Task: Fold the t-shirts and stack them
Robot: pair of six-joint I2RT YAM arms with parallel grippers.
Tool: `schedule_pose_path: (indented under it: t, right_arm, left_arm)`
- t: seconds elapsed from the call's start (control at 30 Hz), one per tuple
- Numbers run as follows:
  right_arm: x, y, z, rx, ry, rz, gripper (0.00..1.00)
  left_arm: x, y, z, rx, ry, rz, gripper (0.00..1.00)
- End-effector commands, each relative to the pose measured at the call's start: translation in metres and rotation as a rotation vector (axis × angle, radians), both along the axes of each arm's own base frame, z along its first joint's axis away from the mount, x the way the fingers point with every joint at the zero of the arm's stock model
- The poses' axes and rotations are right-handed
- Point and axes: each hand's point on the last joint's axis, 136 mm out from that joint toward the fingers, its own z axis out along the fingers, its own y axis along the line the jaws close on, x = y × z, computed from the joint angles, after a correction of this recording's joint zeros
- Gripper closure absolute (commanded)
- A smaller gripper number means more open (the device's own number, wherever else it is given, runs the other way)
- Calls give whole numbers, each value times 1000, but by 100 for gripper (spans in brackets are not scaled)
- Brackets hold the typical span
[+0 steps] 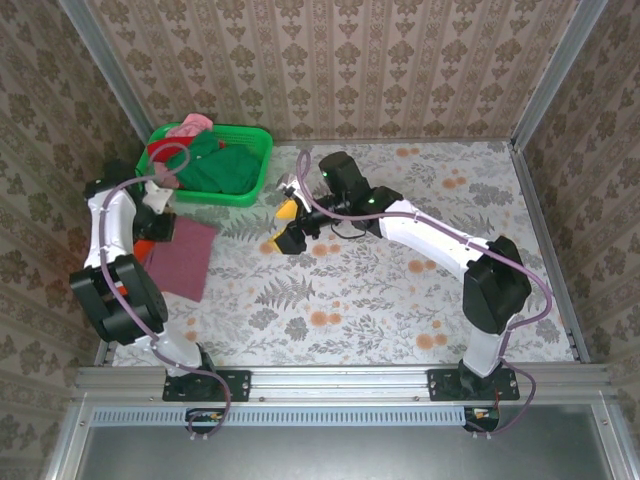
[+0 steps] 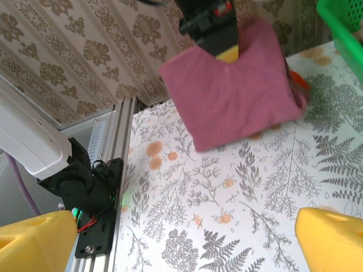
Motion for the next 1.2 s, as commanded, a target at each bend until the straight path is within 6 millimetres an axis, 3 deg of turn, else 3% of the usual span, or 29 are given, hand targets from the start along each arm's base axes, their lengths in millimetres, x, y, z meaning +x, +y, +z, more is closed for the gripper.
schedule_pose_path:
  t: [0.0,0.1,0.57,0.8,1.17]
  right_arm:
    - [-7,1,-9,-29,13,23,0]
    - [-9,1,-11,-35,25,27,0]
    - [-4,5,-19,-49,69,17,0]
    - [-3,8,-23,-53,97,20,0]
    - [0,11,-32,-73,129,18,0]
  left_arm:
    - [-10,3,15,9,29,-37,100]
    - [-7,12,23,18,4,-18,100]
    - [-1,56,22,69,-23,103,100]
    - [7,83,10,110,-56,182,100]
    - [10,108,-30,137,3,218,100]
